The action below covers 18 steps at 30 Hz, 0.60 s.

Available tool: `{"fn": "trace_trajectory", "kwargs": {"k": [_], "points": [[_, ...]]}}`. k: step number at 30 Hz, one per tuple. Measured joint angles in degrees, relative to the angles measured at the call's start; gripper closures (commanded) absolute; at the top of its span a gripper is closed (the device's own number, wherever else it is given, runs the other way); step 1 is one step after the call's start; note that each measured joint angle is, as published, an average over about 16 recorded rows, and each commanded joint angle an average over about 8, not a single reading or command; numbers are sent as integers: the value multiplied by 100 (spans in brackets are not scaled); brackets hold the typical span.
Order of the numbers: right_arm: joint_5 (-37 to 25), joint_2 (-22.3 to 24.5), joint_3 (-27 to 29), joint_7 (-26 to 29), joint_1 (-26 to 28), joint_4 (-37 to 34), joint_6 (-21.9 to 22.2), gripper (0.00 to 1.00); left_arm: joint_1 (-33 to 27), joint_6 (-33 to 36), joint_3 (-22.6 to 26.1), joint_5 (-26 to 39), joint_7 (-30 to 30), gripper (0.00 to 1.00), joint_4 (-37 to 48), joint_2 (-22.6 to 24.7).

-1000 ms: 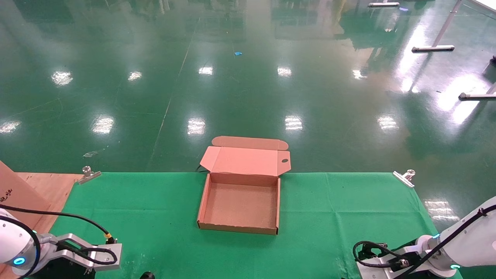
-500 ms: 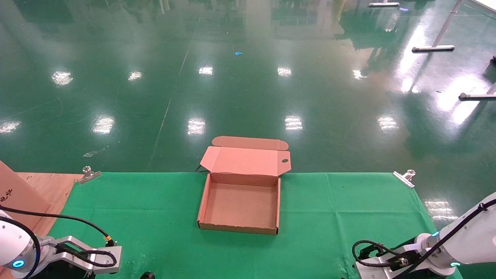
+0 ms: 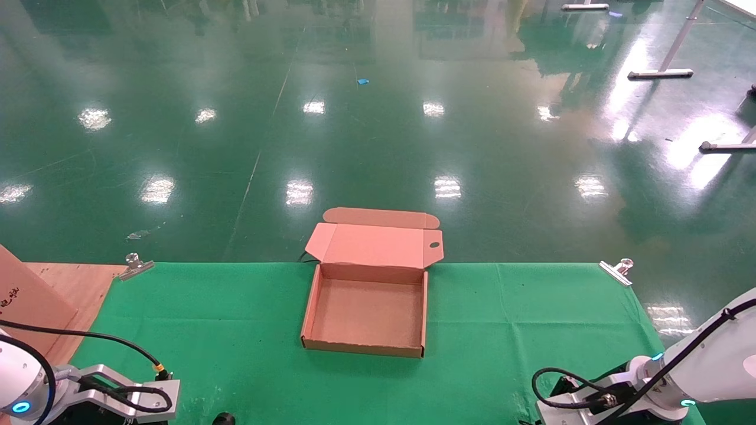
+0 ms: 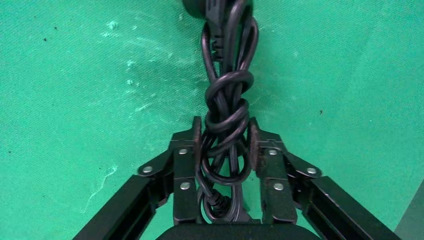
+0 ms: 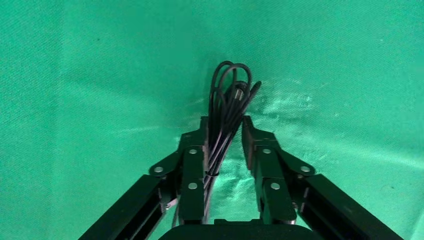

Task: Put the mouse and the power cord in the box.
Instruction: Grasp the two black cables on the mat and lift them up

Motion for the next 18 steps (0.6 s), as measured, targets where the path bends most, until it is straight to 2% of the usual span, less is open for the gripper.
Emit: {"fn": "trace_trajectory", "kwargs": {"k": [10,18], "points": [[61,31,40,-84,105,-69,-129,100,-179,178,-51,-76,121,100,-1,11],[386,202,258,-181,530,68,-602,100,-749,607,-39,-60,131,100,-363,165]]}}
